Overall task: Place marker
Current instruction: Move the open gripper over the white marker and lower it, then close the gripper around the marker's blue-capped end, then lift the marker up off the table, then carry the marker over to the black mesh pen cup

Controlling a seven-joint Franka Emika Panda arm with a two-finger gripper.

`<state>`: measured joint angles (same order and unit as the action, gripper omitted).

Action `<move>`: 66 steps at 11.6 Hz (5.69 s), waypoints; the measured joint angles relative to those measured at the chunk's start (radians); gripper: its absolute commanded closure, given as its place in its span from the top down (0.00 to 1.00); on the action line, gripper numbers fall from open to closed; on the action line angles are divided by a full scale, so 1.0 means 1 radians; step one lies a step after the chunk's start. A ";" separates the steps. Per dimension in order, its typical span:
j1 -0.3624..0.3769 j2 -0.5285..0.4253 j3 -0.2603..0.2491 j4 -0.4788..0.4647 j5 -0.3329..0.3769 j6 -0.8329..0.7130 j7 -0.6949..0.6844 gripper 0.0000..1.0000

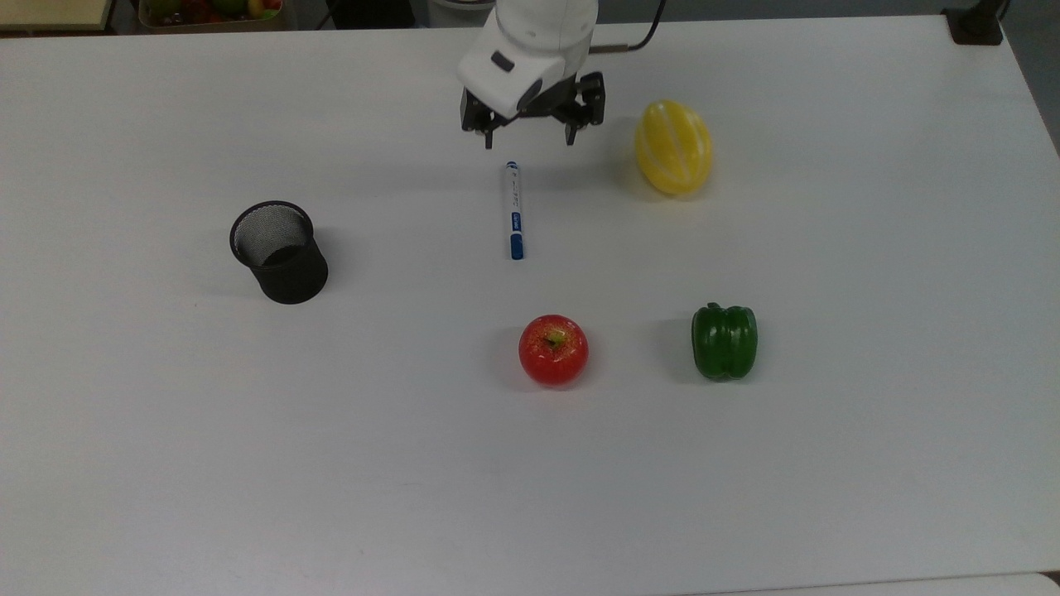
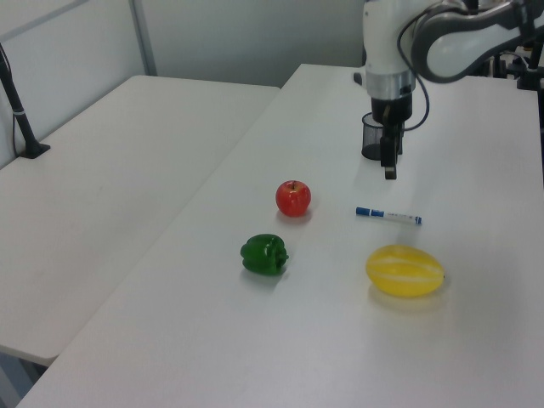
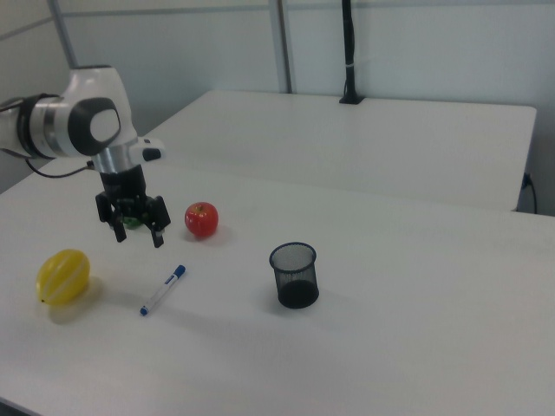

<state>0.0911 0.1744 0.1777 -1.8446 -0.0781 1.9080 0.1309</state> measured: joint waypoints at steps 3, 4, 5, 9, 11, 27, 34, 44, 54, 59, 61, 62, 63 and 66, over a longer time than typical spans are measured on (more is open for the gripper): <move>-0.008 0.059 -0.002 -0.038 0.000 0.093 0.000 1.00; -0.012 0.069 -0.003 -0.050 0.000 0.121 0.000 1.00; -0.013 0.080 -0.004 -0.058 0.000 0.137 0.003 0.97; -0.025 0.135 -0.006 -0.064 -0.003 0.189 0.032 0.93; -0.030 0.156 -0.007 -0.064 -0.016 0.205 0.040 0.89; -0.042 0.190 -0.007 -0.059 -0.045 0.272 0.056 0.13; -0.039 0.138 -0.007 0.049 -0.046 0.101 0.056 0.13; -0.039 0.056 -0.010 0.372 -0.043 -0.272 0.034 0.13; -0.138 0.070 -0.247 0.372 -0.044 -0.257 -0.261 0.13; -0.166 0.071 -0.248 0.367 -0.044 -0.074 -0.262 0.13; -0.181 0.074 -0.250 0.346 -0.044 0.057 -0.262 0.13; -0.187 0.075 -0.251 0.328 -0.044 0.114 -0.261 0.13; -0.193 0.075 -0.251 0.308 -0.043 0.175 -0.256 0.14; -0.194 0.073 -0.252 0.211 -0.042 0.399 -0.195 0.14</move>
<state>-0.1033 0.2477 -0.0742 -1.6338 -0.1205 2.3072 -0.0642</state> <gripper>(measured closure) 0.824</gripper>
